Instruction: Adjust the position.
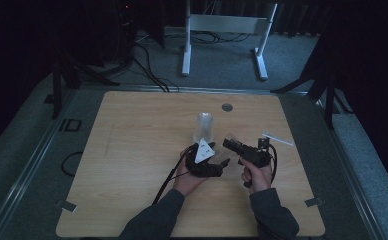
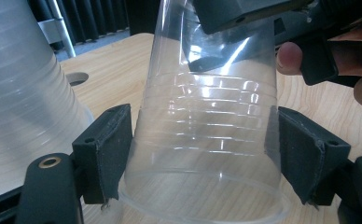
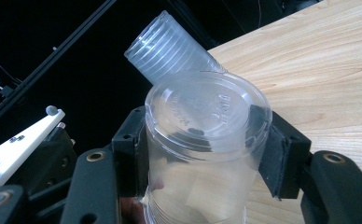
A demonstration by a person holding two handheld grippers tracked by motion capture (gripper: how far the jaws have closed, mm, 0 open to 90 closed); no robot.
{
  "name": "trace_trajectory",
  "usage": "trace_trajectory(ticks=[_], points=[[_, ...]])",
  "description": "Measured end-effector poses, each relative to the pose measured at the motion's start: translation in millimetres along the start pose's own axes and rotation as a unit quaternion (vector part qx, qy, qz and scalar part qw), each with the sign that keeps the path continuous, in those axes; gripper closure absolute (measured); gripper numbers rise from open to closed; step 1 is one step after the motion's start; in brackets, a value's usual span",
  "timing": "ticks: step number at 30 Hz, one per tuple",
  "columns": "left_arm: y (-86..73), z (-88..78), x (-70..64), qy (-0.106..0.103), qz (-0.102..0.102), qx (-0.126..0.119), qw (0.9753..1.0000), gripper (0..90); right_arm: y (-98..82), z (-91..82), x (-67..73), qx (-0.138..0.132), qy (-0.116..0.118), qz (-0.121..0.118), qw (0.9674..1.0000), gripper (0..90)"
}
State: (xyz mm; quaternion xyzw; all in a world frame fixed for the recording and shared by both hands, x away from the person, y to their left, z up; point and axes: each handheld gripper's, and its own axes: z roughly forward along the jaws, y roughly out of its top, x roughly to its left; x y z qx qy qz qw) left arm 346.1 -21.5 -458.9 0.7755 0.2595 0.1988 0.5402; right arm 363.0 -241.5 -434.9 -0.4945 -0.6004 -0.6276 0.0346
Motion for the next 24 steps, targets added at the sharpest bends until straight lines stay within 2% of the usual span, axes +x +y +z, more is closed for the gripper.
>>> trace_trajectory(ticks=[7, 15, 23, 24], points=[[0.2, 0.0, -1.0, 0.002, -0.001, 0.001, 1.0000, 25.9, 0.2, -0.4, -0.5, 0.000, 0.001, 0.003, 1.0000, 42.6], [0.7, -0.9, -2.9, 0.002, 0.007, 0.000, 1.0000, 27.9, 0.0, -1.0, -1.4, 0.000, 0.003, 0.003, 1.0000, 41.0], [0.6, -1.4, -3.1, 0.000, 0.012, 0.003, 0.9999, 28.4, 0.5, -1.1, -1.6, 0.008, 0.002, -0.010, 0.9999, 37.6], [0.7, -1.6, -2.9, 0.000, 0.012, 0.003, 0.9999, 28.4, 0.7, -1.4, -1.5, 0.011, 0.003, -0.017, 0.9998, 36.5]])
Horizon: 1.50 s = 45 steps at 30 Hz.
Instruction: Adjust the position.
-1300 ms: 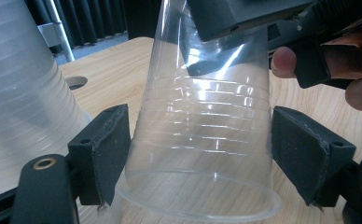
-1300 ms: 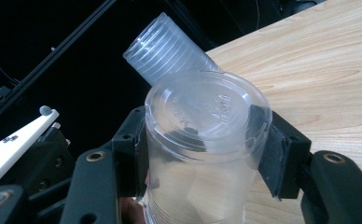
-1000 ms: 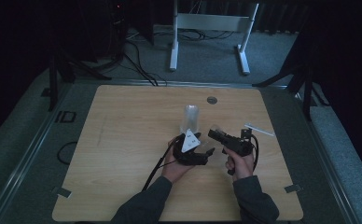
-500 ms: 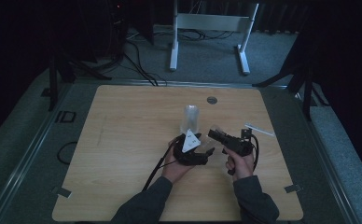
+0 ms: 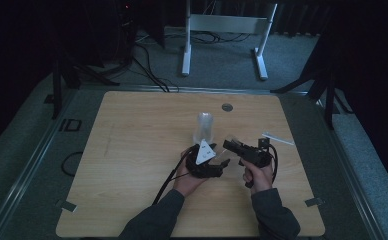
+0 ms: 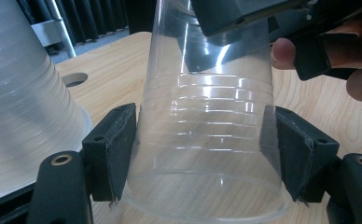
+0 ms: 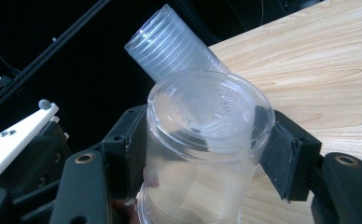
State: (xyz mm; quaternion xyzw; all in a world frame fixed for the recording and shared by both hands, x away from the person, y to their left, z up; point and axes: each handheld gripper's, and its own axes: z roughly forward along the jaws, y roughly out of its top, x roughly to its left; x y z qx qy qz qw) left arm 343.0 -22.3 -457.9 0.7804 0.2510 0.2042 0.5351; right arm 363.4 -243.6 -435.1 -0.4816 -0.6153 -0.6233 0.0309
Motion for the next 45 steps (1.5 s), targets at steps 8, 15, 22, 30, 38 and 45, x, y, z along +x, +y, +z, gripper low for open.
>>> trace_trajectory(ticks=[8, 15, 22, 30, 38, 45], points=[[0.1, -2.3, 2.3, -0.002, 0.001, 0.003, 1.0000, 28.4, -1.8, -1.7, -0.5, 0.015, 0.004, -0.014, 0.9998, 34.3], [0.0, -6.6, 8.3, -0.002, -0.004, 0.002, 1.0000, 28.4, -3.0, -2.2, 0.7, 0.026, 0.006, -0.029, 0.9992, 33.5], [1.6, -14.4, 12.1, -0.001, 0.001, 0.005, 1.0000, 28.6, -4.1, -6.0, 2.6, 0.040, 0.011, -0.051, 0.9978, 33.9], [1.0, -19.8, 18.8, -0.002, -0.001, 0.012, 0.9999, 28.7, -4.3, -11.5, 2.5, 0.053, 0.006, -0.071, 0.9960, 35.5], [0.4, -23.1, 21.8, -0.019, -0.002, 0.020, 0.9996, 28.8, -3.5, -13.7, 2.1, 0.070, -0.014, -0.092, 0.9932, 37.2], [-1.0, -25.3, 24.7, -0.027, -0.002, 0.028, 0.9992, 28.9, -3.9, -13.8, 4.3, 0.093, -0.036, -0.129, 0.9866, 37.2]])
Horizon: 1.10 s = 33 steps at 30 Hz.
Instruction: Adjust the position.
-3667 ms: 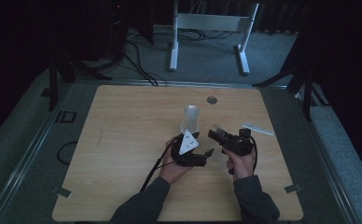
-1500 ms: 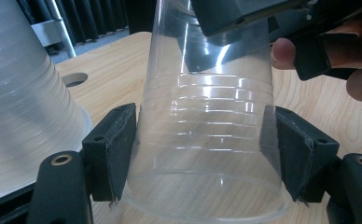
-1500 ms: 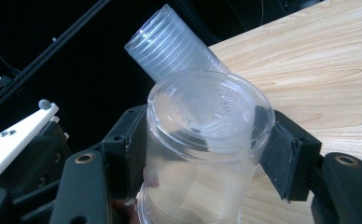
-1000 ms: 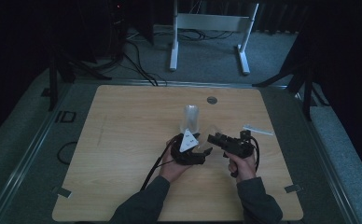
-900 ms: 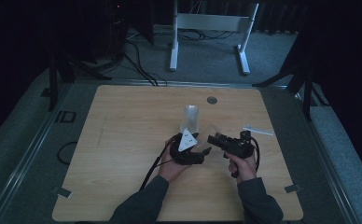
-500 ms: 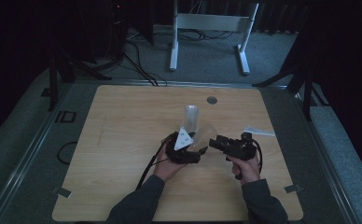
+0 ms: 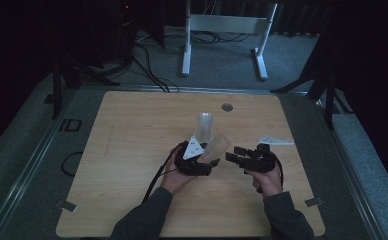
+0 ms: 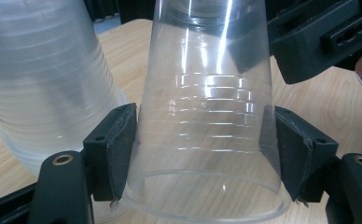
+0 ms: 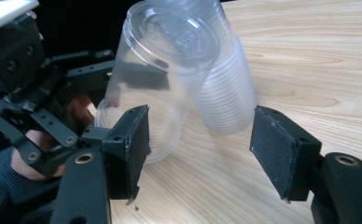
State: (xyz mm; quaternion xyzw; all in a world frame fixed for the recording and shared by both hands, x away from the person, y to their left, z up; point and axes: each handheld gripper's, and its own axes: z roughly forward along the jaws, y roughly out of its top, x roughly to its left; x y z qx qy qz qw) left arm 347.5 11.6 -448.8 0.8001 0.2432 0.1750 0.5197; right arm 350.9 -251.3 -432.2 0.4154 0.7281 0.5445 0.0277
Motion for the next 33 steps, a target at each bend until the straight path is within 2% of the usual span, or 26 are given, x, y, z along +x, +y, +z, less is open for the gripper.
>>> trace_trajectory(ticks=[8, 12, 14, 17, 21, 26, 33], points=[[-1.5, -1.9, 2.7, -0.013, 0.003, 0.014, 0.9998, 28.9, 3.5, -2.2, 0.0, 0.017, -0.018, -0.023, 0.9994, 37.2], [-2.0, -2.1, 3.7, -0.016, 0.005, 0.022, 0.9996, 28.9, 4.9, -1.7, 2.0, 0.033, -0.032, -0.047, 0.9978, 37.2], [-2.1, -2.1, 4.2, -0.019, 0.005, 0.025, 0.9995, 28.9, 5.1, -1.5, 2.5, 0.037, -0.034, -0.051, 0.9974, 37.2], [-2.2, -2.0, 4.3, -0.023, 0.004, 0.028, 0.9993, 28.9, 5.4, -0.7, 3.6, 0.047, -0.045, -0.064, 0.9958, 37.4], [-2.9, -1.2, 4.5, -0.028, 0.009, 0.036, 0.9989, 28.9, 5.1, 0.7, 6.1, 0.068, -0.062, -0.090, 0.9917, 37.4], [-2.5, -1.2, 5.1, -0.038, 0.014, 0.042, 0.9983, 28.9, 6.6, 0.1, 7.6, 0.082, -0.073, -0.107, 0.9882, 38.7], [-3.2, -1.6, 7.5, -0.038, 0.010, 0.042, 0.9983, 29.1, 8.8, -0.4, 8.9, 0.100, -0.083, -0.124, 0.9837, 40.6]])
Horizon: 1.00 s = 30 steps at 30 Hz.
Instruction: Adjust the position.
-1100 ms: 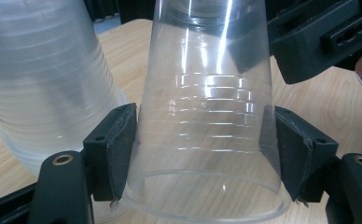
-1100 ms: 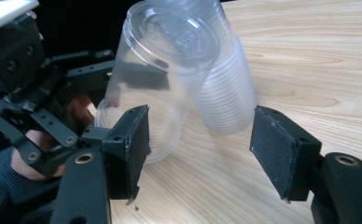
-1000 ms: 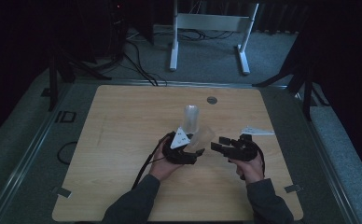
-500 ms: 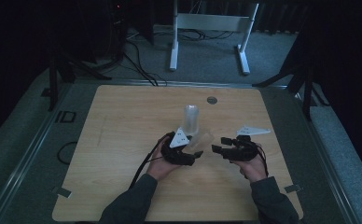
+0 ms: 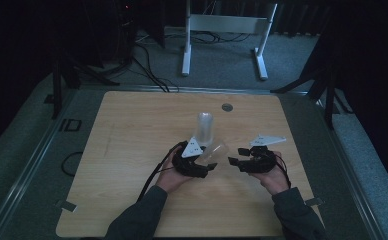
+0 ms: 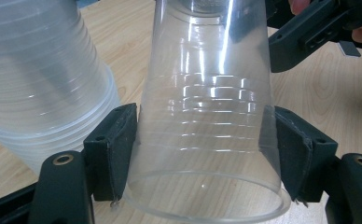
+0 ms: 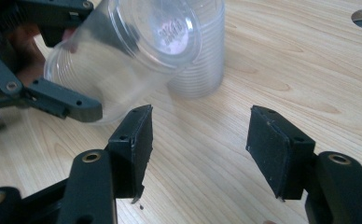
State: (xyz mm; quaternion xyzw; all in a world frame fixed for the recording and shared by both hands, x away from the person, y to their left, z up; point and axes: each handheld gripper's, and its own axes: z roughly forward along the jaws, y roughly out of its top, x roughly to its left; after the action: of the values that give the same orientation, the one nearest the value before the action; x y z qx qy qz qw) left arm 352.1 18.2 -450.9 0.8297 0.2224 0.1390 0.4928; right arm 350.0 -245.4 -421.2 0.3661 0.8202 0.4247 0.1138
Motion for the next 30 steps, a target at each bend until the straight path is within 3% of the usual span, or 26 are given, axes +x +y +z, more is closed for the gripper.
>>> trace_trajectory(ticks=[13, 17, 30], points=[[1.1, -0.4, -0.9, -0.014, 0.017, 0.018, 0.9996, 29.4, 4.0, 1.1, 5.6, 0.037, -0.021, -0.055, 0.9976, 41.0], [1.8, -1.0, -0.9, -0.016, 0.021, 0.021, 0.9994, 29.5, 5.0, 0.7, 6.1, 0.041, -0.023, -0.062, 0.9969, 40.9], [3.3, -2.8, 0.2, -0.024, 0.040, 0.039, 0.9982, 29.5, 14.8, -4.0, 8.5, 0.080, -0.032, -0.111, 0.9901, 40.6]])
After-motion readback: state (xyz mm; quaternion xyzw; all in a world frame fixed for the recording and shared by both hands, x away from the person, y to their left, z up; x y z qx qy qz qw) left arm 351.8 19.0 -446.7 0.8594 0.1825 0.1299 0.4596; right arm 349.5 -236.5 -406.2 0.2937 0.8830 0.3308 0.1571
